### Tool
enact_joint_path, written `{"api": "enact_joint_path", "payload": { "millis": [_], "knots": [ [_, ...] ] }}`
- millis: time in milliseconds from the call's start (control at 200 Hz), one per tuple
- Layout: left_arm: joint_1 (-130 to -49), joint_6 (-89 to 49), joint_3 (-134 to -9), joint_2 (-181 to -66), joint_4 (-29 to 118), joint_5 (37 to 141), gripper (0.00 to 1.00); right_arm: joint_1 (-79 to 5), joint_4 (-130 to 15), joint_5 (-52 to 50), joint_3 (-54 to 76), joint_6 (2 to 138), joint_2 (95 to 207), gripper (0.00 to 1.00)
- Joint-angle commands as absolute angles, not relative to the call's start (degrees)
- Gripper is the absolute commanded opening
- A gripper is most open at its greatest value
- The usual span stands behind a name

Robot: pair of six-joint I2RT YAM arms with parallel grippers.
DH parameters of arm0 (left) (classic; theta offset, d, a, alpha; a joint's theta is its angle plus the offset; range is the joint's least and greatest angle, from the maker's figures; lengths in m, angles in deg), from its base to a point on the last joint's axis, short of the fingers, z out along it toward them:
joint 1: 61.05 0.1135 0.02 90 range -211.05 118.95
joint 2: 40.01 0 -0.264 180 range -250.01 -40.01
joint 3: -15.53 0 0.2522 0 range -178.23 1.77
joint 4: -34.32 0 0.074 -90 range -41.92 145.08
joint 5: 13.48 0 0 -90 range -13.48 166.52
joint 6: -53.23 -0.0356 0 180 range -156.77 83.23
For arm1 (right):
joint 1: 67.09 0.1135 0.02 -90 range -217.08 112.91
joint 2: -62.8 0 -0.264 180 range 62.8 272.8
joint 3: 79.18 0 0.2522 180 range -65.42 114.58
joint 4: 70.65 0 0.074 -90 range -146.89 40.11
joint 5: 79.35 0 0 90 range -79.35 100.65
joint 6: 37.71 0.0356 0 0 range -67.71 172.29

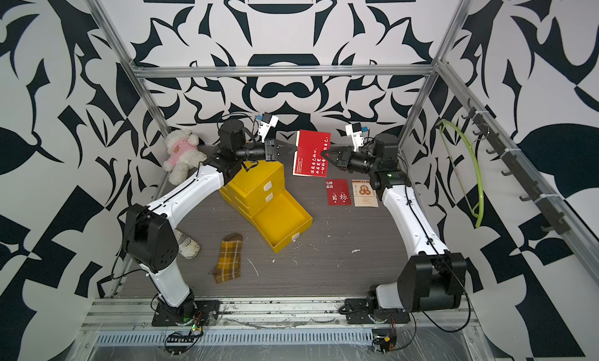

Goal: Take the postcards out of the drawer
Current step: Place the postcard at the center of the board.

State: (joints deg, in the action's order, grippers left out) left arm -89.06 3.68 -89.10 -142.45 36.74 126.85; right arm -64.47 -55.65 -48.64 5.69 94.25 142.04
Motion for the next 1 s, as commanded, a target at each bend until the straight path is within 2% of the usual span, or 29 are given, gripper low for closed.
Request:
{"api": "enact_joint_path", "payload": {
  "millis": [0, 490, 765, 925, 995],
  "knots": [
    [-88.56, 2.45, -89.73, -140.21, 36.30, 126.58, 0.00, -65.19, -55.41, -48.29, 7.37, 92.92, 139.70, 0.02],
    [-88.38, 0.32, -89.37, -139.24, 38.85, 125.99, 0.00, -67.64, -50.90, -48.75, 7.48, 90.27, 137.91, 0.01],
    [-88.38, 0.74, -90.14, -139.81, 38.78, 126.01, 0.00, -67.79, -52.85, -49.58, 6.41, 92.09, 138.19, 0.13],
    [-88.38, 0.94, -90.43, -140.03, 38.76, 126.13, 0.00, -67.79, -53.10, -49.67, 6.47, 92.33, 138.57, 0.13],
    [-88.38, 0.94, -90.53, -140.03, 38.83, 126.16, 0.00, -67.79, -53.36, -49.86, 6.56, 92.37, 138.83, 0.09]
  ]
}}
